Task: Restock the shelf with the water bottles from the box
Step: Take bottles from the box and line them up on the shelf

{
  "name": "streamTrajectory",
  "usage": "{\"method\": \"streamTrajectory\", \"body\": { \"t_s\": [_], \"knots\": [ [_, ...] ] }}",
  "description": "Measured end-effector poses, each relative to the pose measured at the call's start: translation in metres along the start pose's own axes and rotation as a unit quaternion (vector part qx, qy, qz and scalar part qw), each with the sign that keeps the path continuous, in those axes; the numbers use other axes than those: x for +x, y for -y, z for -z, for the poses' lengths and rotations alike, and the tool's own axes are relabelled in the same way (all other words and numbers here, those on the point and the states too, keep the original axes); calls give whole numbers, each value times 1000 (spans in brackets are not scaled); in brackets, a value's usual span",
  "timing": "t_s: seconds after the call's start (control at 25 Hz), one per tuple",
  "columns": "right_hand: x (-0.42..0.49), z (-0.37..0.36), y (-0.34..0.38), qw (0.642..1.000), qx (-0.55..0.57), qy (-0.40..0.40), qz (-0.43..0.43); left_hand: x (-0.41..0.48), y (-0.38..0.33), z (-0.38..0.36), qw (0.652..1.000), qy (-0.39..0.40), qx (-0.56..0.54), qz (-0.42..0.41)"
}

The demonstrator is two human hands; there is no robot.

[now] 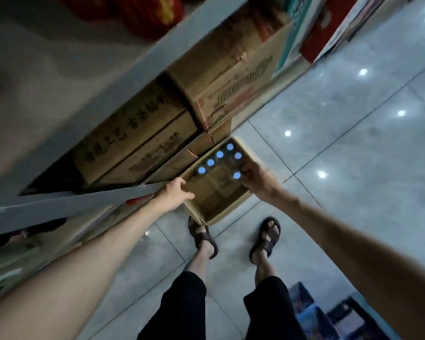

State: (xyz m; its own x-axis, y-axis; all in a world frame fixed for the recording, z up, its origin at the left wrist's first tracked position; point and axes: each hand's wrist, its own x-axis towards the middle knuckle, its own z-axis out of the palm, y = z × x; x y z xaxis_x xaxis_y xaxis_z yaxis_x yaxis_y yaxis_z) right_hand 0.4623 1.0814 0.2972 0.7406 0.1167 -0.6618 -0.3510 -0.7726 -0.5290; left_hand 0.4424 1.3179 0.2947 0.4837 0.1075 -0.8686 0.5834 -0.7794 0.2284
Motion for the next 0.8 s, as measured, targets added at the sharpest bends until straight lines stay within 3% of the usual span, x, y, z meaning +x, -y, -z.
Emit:
{"method": "streamTrajectory", "body": {
  "t_s": [0.12,0.24,0.4,0.52,0.64,0.8],
  "knots": [
    [62,-71,-75,995,80,19,-56,83,28,-66,998,16,-34,49],
    [106,-141,-141,982,150,-34,-114,159,66,-139,991,-12,-58,120],
    [159,-205,-207,993,10,-109,-36,240,129,-205,975,-99,-48,191],
    [216,-232,-231,980,-101,-170,23,288,157,-229,968,-127,-76,202],
    [265,-253,-234,975,-169,-137,45,315,162,-239,962,-145,-96,211],
    [290,-270,-232,976,-161,-145,15,331,167,-238,958,-170,-55,224]
  ]
}}
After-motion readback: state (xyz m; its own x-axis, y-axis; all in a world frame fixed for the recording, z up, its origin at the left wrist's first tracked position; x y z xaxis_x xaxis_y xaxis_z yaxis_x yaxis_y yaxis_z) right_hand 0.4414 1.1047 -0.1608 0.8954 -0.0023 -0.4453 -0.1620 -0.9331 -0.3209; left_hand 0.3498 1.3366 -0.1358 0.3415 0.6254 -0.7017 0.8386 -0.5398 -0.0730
